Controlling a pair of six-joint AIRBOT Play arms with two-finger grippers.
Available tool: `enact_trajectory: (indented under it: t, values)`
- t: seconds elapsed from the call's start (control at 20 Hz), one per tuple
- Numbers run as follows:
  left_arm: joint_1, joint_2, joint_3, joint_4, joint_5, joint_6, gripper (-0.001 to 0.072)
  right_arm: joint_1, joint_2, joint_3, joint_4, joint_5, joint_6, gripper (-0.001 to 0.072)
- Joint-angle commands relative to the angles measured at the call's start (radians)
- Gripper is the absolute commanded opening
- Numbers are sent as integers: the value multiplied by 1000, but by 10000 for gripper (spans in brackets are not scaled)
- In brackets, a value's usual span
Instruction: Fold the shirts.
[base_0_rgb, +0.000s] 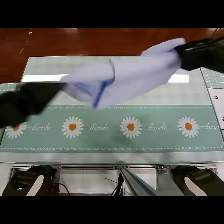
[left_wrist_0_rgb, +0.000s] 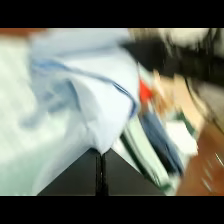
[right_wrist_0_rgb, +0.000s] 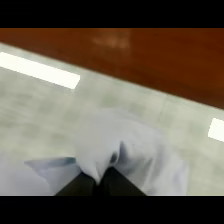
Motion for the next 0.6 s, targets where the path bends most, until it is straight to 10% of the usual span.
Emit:
enact_trajectory:
  t: [0.0, 0.55]
  values:
    - [275, 157, 122, 1, -40, -60, 15, -14, 163, 5, -26, -19, 128, 20]
    - [487, 142, 160, 275, -679, -167, 16, -14, 194, 3, -16, 671, 234, 20]
